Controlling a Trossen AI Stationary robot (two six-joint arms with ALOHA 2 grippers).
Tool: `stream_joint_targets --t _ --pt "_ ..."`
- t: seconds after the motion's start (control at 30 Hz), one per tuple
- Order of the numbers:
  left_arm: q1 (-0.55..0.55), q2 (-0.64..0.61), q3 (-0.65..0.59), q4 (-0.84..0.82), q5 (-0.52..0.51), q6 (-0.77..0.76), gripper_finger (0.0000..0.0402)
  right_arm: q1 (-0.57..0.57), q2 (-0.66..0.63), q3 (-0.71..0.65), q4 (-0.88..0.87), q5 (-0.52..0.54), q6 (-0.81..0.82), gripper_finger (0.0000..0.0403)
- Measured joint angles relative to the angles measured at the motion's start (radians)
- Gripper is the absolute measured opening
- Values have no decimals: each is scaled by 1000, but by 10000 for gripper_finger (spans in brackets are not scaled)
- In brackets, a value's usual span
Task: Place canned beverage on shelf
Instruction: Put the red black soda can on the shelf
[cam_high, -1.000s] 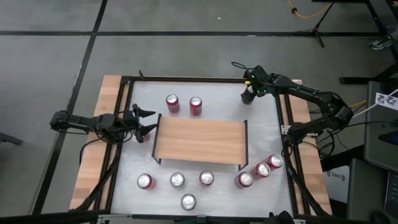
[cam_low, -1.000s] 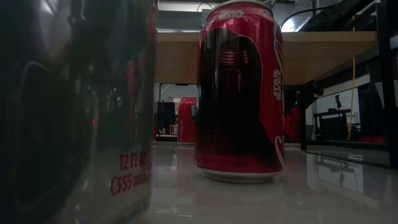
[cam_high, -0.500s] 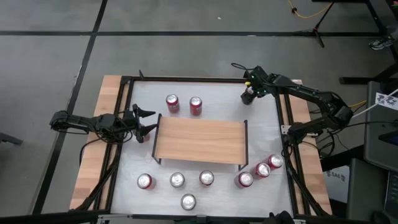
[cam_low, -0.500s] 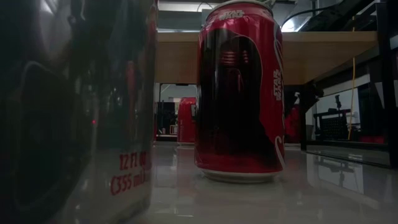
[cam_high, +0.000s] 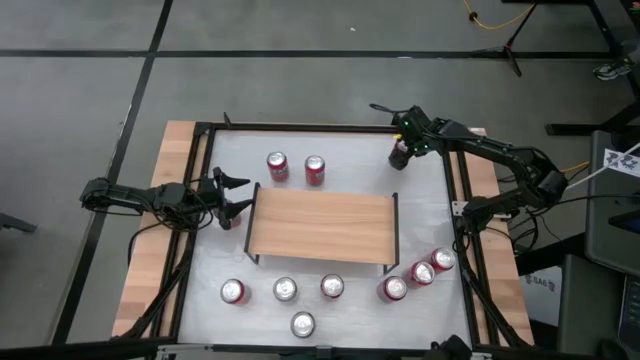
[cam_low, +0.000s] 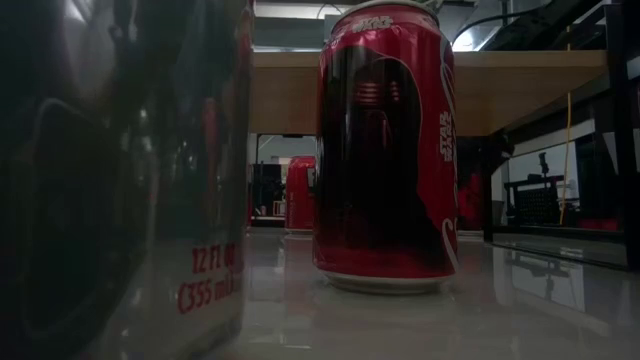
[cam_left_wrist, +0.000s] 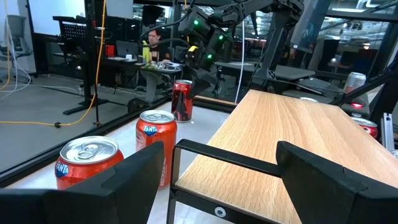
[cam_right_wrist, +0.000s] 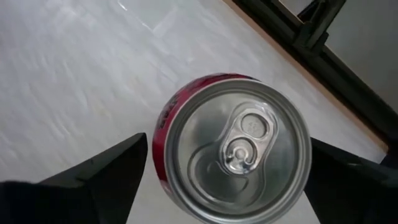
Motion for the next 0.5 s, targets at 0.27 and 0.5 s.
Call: stream_joint_targets --t 0.27,0.5 --pt "0 0 0 0 0 0 305 0 0 0 0 0 -246 374" --pt "0 0 0 0 0 0 305 0 0 0 -3 1 -480 374"
